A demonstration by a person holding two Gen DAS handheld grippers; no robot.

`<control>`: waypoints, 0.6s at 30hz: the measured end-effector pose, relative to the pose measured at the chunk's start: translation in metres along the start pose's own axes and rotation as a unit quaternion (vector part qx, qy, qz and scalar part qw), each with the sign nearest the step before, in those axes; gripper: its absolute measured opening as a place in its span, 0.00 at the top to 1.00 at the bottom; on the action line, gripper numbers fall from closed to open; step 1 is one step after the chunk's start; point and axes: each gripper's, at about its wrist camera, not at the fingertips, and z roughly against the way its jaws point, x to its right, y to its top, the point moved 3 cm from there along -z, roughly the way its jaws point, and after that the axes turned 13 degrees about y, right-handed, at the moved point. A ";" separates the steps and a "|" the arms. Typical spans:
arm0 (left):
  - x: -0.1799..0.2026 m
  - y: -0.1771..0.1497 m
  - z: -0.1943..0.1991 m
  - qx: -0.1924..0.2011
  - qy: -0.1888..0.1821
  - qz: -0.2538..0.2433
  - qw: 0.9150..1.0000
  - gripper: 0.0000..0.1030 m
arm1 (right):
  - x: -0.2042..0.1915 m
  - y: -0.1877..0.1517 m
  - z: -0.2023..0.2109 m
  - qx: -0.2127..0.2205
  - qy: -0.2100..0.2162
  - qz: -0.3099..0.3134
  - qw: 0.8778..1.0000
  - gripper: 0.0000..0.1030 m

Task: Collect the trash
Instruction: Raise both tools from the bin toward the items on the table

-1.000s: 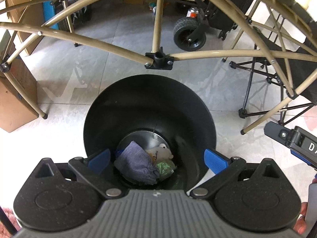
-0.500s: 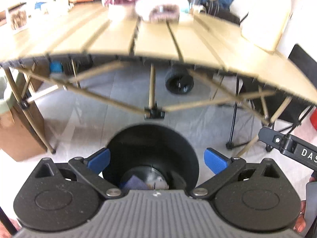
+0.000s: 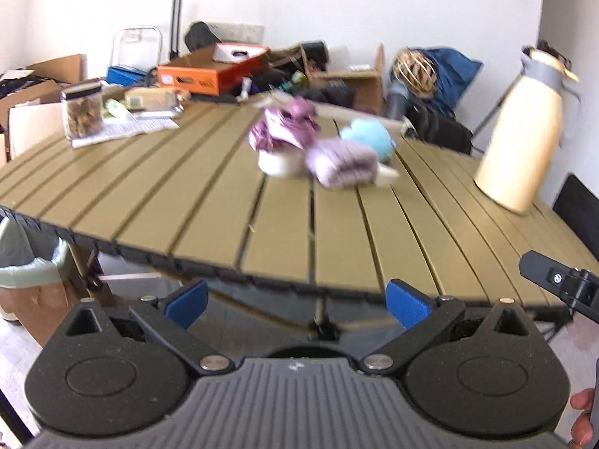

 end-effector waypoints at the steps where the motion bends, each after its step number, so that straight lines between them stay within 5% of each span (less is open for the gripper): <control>1: -0.002 0.006 -0.002 0.004 0.002 0.005 1.000 0.00 | -0.002 0.005 -0.004 0.006 0.004 0.003 1.000 0.00; 11: -0.025 0.061 -0.029 0.042 0.017 0.048 0.998 0.00 | -0.040 0.043 -0.058 0.052 0.043 0.033 0.997 0.00; 18: -0.048 0.099 -0.062 0.066 0.037 0.077 0.994 0.00 | -0.059 0.058 -0.119 0.039 0.018 0.073 0.996 0.00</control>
